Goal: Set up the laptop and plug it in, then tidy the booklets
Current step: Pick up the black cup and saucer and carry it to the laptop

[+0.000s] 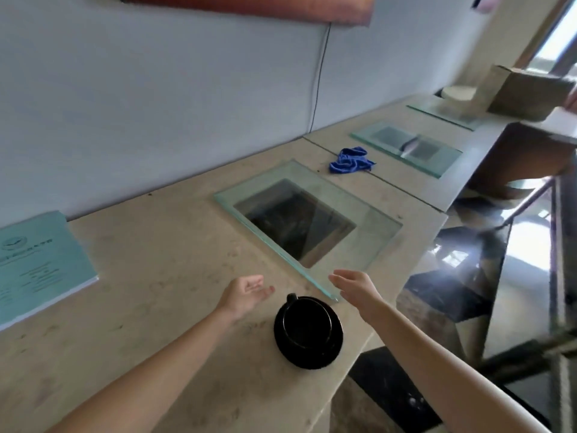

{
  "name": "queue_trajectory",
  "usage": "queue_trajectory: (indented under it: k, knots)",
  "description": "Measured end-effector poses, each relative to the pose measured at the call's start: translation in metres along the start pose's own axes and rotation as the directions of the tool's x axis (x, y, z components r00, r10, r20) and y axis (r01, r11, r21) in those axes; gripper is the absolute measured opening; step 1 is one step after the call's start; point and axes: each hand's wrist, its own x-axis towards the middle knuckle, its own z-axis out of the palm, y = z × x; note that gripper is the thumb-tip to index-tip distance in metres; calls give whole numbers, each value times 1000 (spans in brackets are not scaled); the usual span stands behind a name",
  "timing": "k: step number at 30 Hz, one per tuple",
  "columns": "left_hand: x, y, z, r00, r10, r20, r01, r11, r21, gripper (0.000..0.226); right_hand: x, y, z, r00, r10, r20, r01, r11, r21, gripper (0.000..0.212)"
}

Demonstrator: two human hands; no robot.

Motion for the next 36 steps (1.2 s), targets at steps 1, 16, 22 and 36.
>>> queue_trajectory:
  k: [1, 16, 22, 36]
  knots:
    - [3, -3, 12, 1000, -9, 13, 9, 1000, 19, 69, -2, 11, -8, 1000, 25, -15, -25, 1000, -4, 51]
    - [24, -69, 70, 959, -274, 77, 278, 959, -48, 73, -20, 93, -1, 941, 272, 201, -302, 944, 136, 49]
    - [34, -78, 68, 916, -304, 262, 341, 934, -108, 100, -16, 100, 4, 947, 209, 243, -223, 974, 31, 30]
    - [8, -77, 44, 948, -272, 168, 304, 928, -215, 127, -16, 74, 28, 953, 146, 265, -158, 987, 24, 15]
